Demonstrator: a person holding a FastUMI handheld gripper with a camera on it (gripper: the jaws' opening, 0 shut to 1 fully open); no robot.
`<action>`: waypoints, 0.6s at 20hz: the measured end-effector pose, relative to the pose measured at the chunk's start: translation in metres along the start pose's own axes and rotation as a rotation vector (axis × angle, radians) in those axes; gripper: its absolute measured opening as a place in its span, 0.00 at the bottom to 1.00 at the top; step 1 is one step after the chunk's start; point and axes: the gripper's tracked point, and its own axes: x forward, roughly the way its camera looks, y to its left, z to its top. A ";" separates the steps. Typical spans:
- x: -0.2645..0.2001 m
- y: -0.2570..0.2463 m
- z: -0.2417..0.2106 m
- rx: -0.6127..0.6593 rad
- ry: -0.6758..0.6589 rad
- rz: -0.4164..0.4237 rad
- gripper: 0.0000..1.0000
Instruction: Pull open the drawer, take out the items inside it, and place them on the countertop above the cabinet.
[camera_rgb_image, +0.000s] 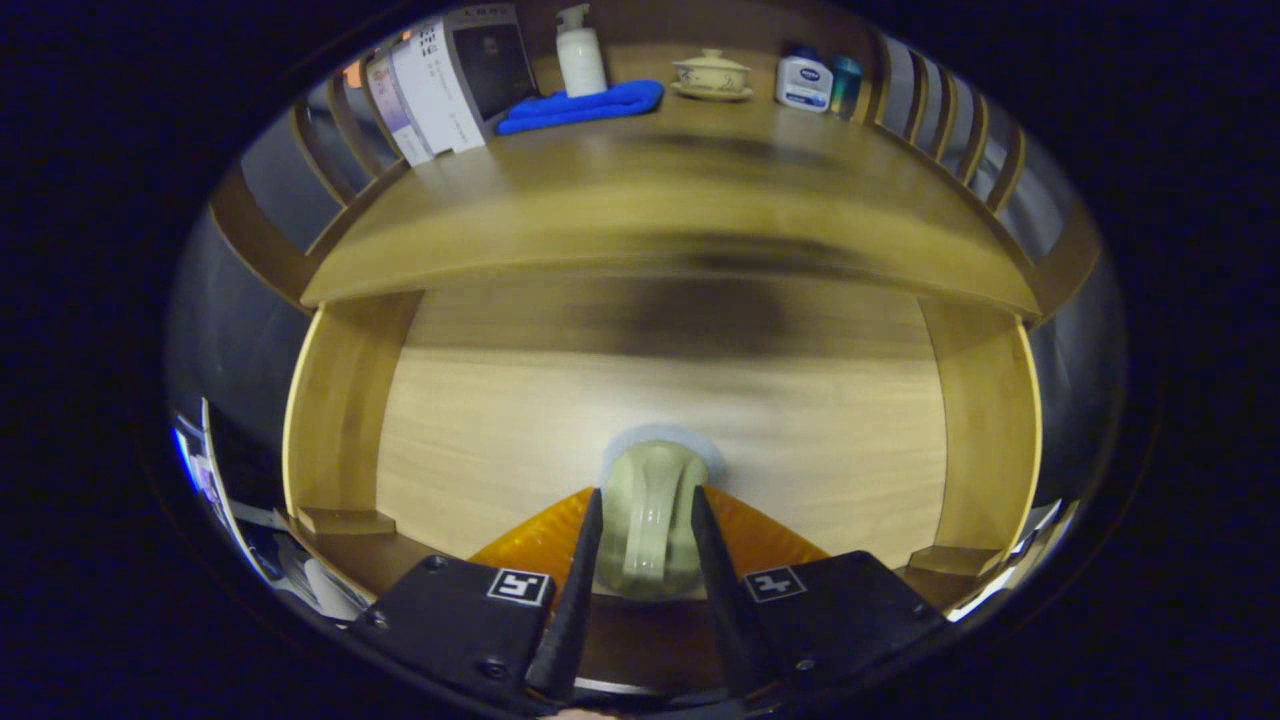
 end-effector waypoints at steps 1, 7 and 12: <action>0.006 -0.001 -0.003 -0.004 0.010 -0.011 0.52; 0.013 -0.006 0.005 -0.019 -0.044 -0.045 0.20; -0.002 -0.005 0.011 -0.022 -0.058 -0.017 0.18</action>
